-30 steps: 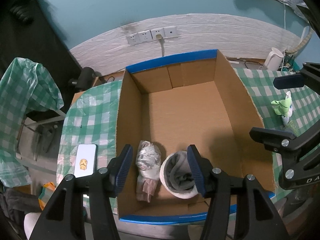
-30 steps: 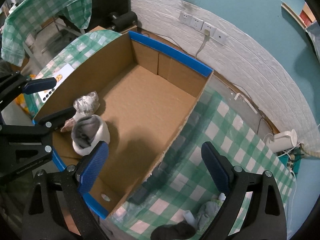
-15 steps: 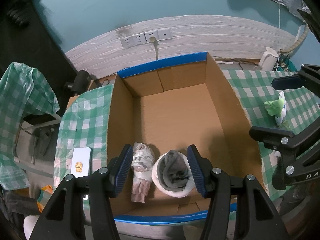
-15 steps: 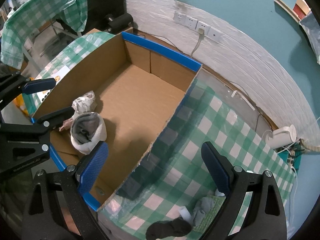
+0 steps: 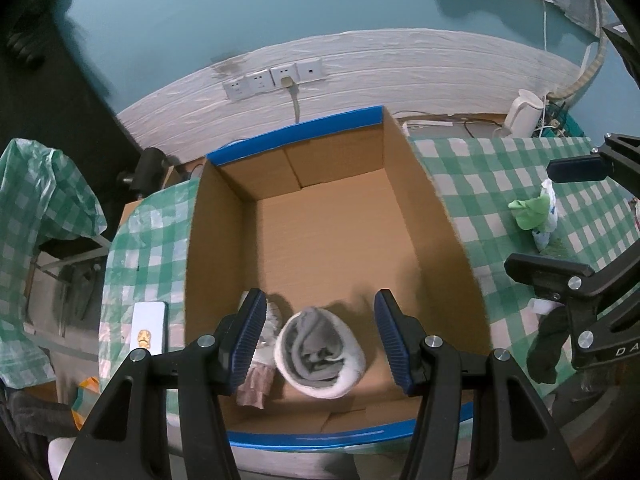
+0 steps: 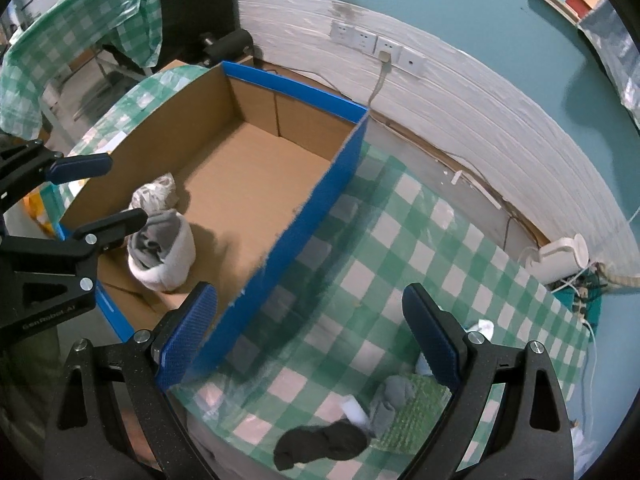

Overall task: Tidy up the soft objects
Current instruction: 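Open the left tool to release the grey bundle inside the box, then move both tools back over the table toward the remaining soft items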

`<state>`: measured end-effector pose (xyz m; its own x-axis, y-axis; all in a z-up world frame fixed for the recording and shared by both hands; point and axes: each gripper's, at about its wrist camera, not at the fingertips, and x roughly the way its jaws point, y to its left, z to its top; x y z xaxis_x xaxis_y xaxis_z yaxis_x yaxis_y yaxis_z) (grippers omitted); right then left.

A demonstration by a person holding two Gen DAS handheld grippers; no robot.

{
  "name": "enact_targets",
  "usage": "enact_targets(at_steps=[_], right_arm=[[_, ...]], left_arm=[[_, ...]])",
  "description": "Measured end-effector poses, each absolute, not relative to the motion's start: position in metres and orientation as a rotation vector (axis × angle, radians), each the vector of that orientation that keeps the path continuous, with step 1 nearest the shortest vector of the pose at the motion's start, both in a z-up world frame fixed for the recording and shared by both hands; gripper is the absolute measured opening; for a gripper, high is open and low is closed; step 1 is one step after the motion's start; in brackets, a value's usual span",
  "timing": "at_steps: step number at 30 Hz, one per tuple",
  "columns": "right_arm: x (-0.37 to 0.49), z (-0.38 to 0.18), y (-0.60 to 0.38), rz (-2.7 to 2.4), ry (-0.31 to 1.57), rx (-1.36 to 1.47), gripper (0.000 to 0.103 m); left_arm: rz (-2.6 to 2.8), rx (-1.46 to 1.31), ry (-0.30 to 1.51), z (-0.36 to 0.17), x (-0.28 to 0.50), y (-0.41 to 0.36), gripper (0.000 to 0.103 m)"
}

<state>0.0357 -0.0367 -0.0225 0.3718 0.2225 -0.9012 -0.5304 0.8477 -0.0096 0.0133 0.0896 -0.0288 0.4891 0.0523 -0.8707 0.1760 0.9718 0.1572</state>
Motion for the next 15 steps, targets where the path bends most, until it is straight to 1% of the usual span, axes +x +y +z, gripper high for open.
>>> enact_targets(at_steps=[15], right_arm=[[0.027, -0.029, -0.099, 0.419, 1.104, -0.266, 0.093]], left_arm=[[-0.167, 0.300, 1.067, -0.032, 0.012, 0.031, 0.058]])
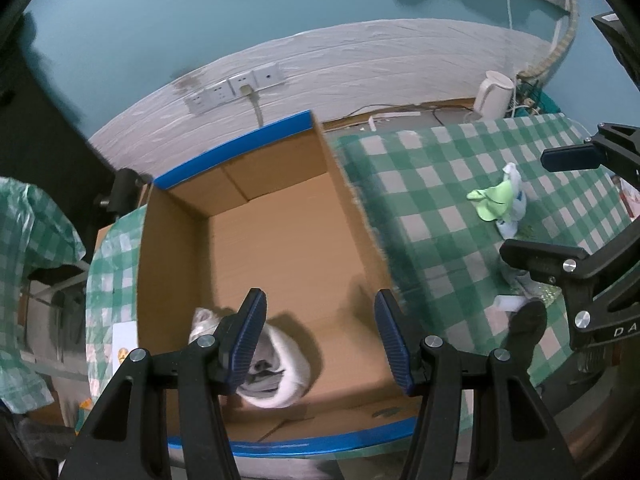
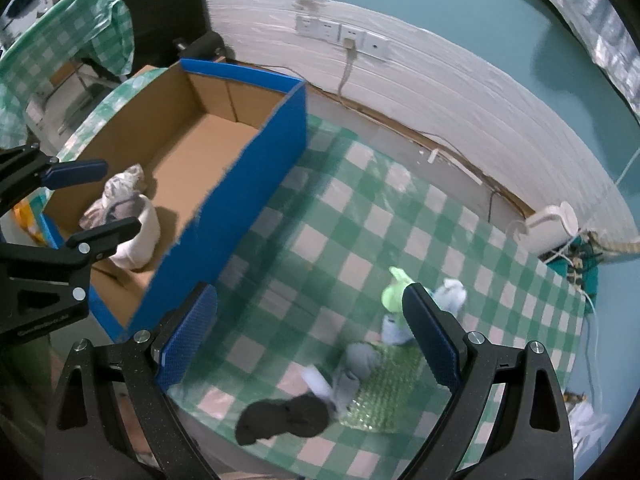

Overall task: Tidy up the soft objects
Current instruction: 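Move both tools back over the table toward the remaining soft items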

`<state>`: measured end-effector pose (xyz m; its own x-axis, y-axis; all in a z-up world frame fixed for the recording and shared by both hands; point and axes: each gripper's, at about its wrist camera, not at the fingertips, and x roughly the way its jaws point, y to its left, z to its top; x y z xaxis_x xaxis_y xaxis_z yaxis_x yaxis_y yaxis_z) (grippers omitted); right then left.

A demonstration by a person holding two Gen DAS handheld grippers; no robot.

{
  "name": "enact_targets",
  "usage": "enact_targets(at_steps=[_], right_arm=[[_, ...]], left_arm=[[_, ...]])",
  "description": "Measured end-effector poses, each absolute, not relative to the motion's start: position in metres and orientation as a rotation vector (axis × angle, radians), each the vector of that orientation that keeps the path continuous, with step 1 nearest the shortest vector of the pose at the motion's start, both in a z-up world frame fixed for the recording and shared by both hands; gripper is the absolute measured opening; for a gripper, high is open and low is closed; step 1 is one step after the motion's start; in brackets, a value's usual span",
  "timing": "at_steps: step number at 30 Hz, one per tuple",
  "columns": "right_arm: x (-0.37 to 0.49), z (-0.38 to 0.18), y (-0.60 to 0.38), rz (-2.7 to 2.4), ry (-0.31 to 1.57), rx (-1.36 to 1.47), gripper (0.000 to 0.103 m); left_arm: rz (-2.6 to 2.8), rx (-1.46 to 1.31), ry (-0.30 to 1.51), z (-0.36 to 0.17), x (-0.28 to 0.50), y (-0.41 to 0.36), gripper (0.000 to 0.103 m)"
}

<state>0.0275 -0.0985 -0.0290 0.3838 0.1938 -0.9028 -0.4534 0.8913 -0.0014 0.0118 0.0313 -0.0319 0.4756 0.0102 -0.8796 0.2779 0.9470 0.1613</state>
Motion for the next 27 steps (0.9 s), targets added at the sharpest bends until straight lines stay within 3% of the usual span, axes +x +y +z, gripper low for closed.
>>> enact_targets(at_steps=[27], right_arm=[[0.011, -0.055, -0.200, 0.280, 1.152, -0.155, 0.093]], left_arm=[[-0.278, 0.367, 1.108, -0.047, 0.008, -0.050, 0.058]])
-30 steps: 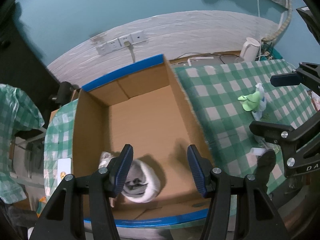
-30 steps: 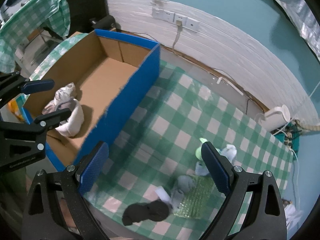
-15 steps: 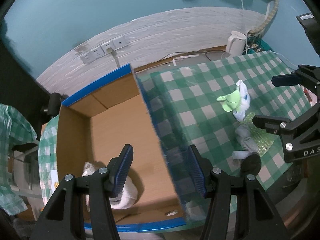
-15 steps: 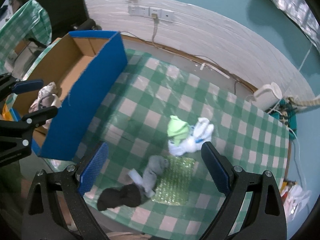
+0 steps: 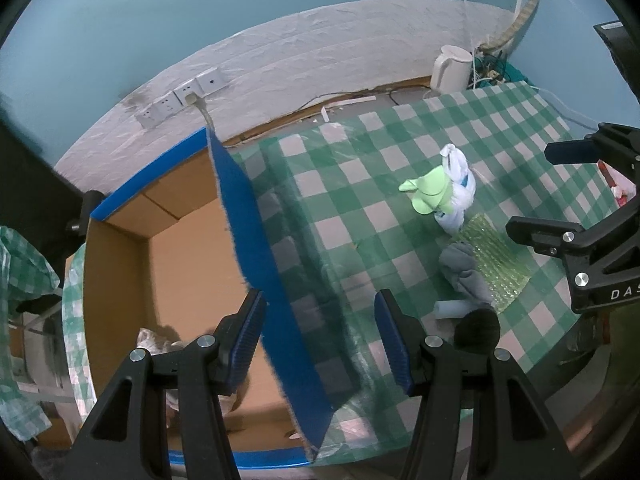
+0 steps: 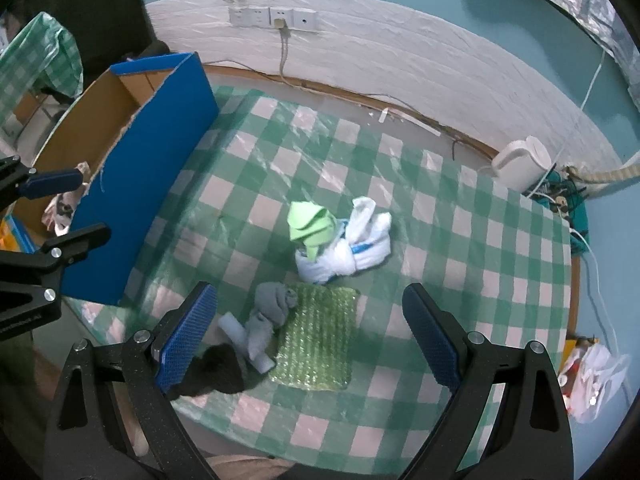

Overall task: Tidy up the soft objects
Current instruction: 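Move both tools back over the table toward the remaining soft items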

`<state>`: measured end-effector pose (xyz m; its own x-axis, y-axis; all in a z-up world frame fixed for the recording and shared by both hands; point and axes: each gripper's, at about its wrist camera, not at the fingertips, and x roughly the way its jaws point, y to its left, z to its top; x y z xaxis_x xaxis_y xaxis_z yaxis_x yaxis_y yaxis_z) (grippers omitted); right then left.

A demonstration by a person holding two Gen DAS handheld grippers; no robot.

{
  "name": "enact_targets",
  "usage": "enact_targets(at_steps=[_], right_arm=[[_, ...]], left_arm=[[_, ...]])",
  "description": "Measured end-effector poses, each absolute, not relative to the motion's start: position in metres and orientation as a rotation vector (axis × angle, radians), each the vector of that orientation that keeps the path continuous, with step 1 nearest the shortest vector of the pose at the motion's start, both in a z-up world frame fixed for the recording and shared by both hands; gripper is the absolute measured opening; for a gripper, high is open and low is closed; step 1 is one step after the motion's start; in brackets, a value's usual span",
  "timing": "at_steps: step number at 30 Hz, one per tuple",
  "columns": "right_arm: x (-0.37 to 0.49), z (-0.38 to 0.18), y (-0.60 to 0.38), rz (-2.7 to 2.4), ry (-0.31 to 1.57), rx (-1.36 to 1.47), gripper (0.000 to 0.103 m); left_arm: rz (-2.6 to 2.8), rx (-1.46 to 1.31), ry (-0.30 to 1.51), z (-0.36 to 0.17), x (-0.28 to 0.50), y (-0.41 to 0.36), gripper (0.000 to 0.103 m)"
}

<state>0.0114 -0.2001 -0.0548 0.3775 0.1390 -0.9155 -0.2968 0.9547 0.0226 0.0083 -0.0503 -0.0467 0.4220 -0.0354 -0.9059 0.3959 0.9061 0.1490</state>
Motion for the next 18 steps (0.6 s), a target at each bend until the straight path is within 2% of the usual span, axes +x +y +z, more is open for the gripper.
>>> enact_targets(at_steps=[18], right_arm=[[0.005, -0.118, -0.225, 0.222, 1.291, -0.177, 0.093]], left_arm=[[-0.327, 0.437, 1.130, -0.074, 0.006, -0.088, 0.058]])
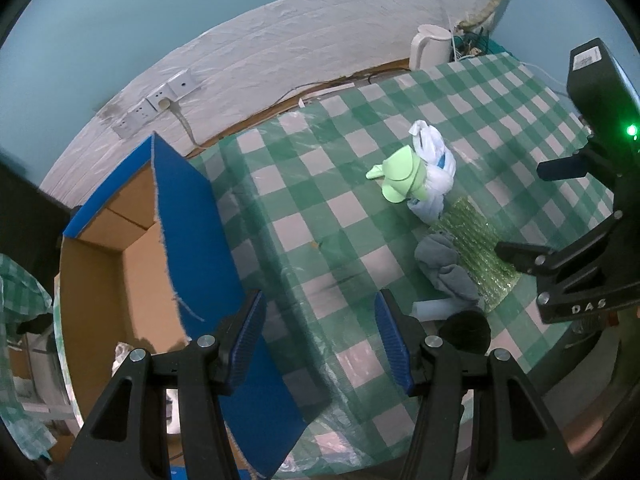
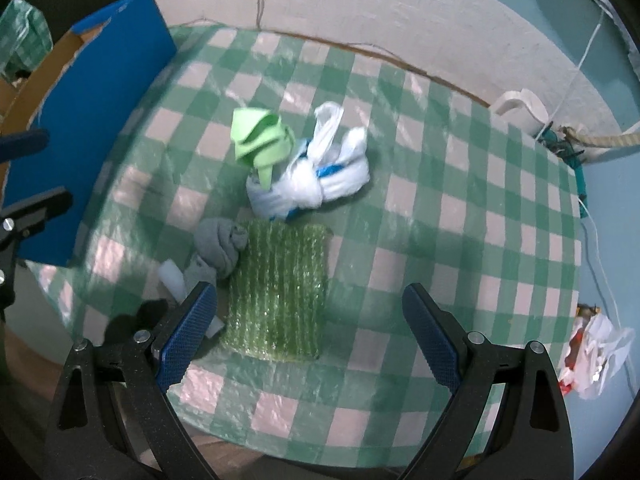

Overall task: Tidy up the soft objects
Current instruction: 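Move both tools back over the table toward the remaining soft items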

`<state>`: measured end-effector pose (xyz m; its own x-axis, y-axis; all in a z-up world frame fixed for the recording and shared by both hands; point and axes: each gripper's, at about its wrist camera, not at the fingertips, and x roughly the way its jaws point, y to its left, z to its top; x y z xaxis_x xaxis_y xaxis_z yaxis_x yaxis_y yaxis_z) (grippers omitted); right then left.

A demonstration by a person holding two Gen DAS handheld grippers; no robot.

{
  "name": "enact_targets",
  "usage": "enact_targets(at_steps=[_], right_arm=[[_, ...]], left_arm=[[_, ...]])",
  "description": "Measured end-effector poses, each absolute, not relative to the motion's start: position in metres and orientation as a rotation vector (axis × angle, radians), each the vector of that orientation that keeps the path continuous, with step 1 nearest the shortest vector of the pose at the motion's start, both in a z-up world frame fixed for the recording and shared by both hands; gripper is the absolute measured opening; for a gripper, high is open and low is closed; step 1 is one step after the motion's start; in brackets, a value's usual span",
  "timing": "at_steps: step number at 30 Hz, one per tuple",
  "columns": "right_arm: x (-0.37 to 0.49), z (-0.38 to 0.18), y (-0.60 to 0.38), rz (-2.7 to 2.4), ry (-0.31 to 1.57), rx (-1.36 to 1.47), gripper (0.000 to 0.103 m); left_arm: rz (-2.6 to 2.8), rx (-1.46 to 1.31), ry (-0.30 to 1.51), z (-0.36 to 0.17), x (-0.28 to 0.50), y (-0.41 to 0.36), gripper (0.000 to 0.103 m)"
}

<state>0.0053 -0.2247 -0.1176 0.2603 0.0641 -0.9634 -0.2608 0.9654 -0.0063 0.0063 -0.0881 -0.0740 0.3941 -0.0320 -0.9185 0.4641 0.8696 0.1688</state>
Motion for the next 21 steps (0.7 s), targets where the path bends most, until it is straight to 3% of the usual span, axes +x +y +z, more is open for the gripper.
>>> enact_targets(at_steps=[21], right_arm=[[0.009, -0.157, -0.208, 0.233, 1.355, -0.199, 0.093]], left_arm=[[-0.377, 0.469, 1.178, -0.109, 0.005, -0.104, 0.058]])
